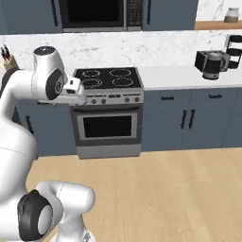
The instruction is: Navigate to the toaster.
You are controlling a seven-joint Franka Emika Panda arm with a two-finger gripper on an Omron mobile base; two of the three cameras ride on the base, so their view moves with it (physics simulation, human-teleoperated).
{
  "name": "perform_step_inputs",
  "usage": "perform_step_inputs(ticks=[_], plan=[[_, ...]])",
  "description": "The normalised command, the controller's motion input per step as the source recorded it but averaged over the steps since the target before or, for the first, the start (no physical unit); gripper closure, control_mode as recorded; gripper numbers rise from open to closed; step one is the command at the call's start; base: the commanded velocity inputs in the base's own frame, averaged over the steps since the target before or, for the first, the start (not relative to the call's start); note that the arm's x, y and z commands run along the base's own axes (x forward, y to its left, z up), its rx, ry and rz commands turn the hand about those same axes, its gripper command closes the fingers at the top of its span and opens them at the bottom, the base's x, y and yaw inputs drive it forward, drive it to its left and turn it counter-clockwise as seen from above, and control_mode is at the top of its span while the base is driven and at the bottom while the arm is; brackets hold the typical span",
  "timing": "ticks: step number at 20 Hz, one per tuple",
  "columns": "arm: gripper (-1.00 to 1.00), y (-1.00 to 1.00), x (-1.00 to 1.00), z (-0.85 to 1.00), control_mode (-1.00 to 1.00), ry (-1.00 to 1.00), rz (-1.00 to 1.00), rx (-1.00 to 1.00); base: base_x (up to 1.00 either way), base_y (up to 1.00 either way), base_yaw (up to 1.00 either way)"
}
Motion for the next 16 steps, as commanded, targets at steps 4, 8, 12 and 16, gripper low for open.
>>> perform_step_inputs(ticks=[4,8,12,16], plan=[[-1.0,0.0,0.0,0.0,1.0,0.0,0.0,0.0,0.0,0.0,-0.8],[-1.0,0.0,0.0,0.0,1.0,0.0,0.0,0.0,0.28,-0.19,-0.59],[-1.0,0.0,0.0,0.0,1.0,0.0,0.0,0.0,0.9,-0.48,-0.18],[-1.0,0.0,0.0,0.0,1.0,0.0,0.0,0.0,1.0,-0.38,-0.03]])
